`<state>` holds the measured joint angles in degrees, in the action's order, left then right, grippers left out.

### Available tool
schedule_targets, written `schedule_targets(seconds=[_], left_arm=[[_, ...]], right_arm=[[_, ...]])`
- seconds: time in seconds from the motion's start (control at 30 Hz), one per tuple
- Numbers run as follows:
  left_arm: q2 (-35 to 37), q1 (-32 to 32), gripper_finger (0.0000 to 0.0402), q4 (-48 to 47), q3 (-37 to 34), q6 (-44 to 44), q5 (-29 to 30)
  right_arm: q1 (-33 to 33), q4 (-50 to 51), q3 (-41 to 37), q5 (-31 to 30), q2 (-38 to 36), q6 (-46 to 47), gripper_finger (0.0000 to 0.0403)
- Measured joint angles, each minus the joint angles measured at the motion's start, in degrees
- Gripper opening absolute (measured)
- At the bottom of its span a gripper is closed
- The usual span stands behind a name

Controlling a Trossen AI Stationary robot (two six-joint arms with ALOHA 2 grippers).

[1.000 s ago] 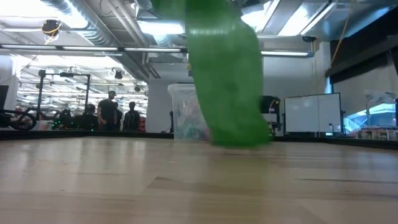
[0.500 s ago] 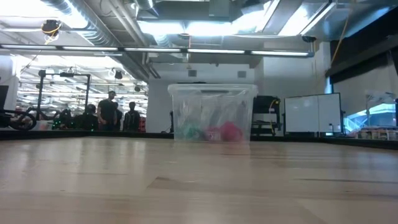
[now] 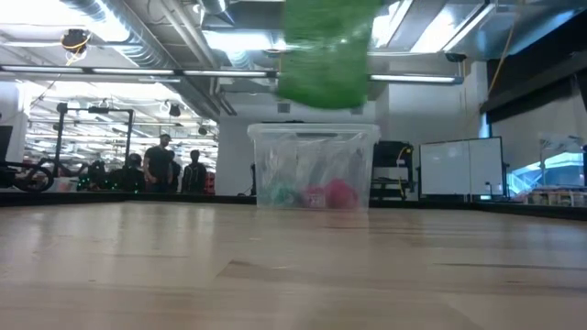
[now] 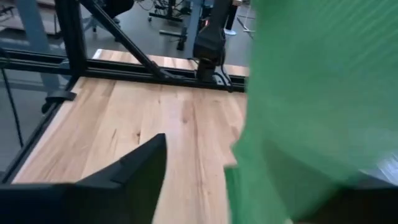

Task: Roll bandage
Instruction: Roll the green bandage

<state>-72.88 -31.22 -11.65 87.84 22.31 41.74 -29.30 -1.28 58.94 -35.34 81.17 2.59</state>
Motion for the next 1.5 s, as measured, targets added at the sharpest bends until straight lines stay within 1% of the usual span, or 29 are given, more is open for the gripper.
schedule_targets(seconds=[0.1,0.2,0.3,0.33,0.37,0.5,0.57,0.6,0.73,0.8,0.87,1.0,1.1,1.2,1.27,1.43,1.5], left_arm=[[0.00,0.00,0.0002,0.01,-0.29,-0.06,0.00],[0.00,0.00,0.0002,0.05,-0.29,-0.70,-0.35],[0.00,-0.02,0.0002,0.05,-0.29,-0.68,-0.87],[0.00,-0.02,0.0002,0.02,-0.29,-0.68,-0.87],[0.00,-0.05,0.0002,-0.05,-0.29,-0.69,-0.87],[0.00,-0.91,0.0002,-1.65,-0.29,-0.69,-0.90],[0.02,-1.56,0.0002,-2.77,-0.29,-1.01,-1.46],[0.04,-2.12,0.0002,-3.80,-0.29,-1.57,-1.66],[0.31,-4.87,0.0002,-9.13,-0.29,-3.46,-1.74],[0.31,-6.20,0.0002,-10.22,-0.29,-3.42,-1.81],[0.31,-7.27,0.0002,-9.81,-0.29,-3.03,-2.43],[0.35,-8.99,0.0002,-6.26,-0.29,-0.40,-8.22],[0.39,-9.75,0.0002,-2.01,-0.29,2.49,-13.79],[0.42,-9.84,0.0002,1.11,-0.29,5.19,-20.06],[0.42,-9.79,0.0002,2.14,-0.29,6.61,-22.84],[0.42,-9.19,0.0002,2.16,-0.29,7.48,-23.33],[0.42,-8.19,0.0002,2.09,-0.29,6.98,-22.12]], right_arm=[[-0.04,0.26,0.02,0.61,-0.86,0.02,0.0215],[0.04,-1.51,-0.06,0.48,-0.73,0.00,0.0136],[0.52,-4.90,-1.06,1.36,0.25,-1.20,0.0045],[0.48,-4.82,-1.62,1.64,0.47,-1.42,0.0023],[0.44,-4.45,-2.26,1.81,0.59,-1.50,0.0013],[0.42,-4.72,-5.59,-2.08,0.02,1.70,0.0019],[0.37,-4.45,-7.25,-2.65,-0.94,2.85,0.0009],[0.37,-4.70,-7.98,-2.15,-1.64,3.45,0.0006],[0.39,-5.71,-10.33,5.11,-4.55,6.29,0.0012],[0.41,-4.59,-12.00,5.97,-5.46,7.94,0.0009],[1.06,-3.05,-13.95,5.16,-5.73,10.05,0.0005],[3.47,-1.61,-18.03,1.76,-5.57,16.65,0.0010],[5.45,-1.68,-20.01,2.03,-5.53,20.07,0.0011],[7.51,-1.79,-21.09,3.67,-5.40,21.06,0.0004],[8.67,-1.65,-21.80,4.94,-5.36,21.14,0.0005],[9.90,-1.95,-22.32,7.40,-5.34,24.15,0.0017],[9.88,-1.88,-22.01,7.52,-5.34,24.68,0.0027]])
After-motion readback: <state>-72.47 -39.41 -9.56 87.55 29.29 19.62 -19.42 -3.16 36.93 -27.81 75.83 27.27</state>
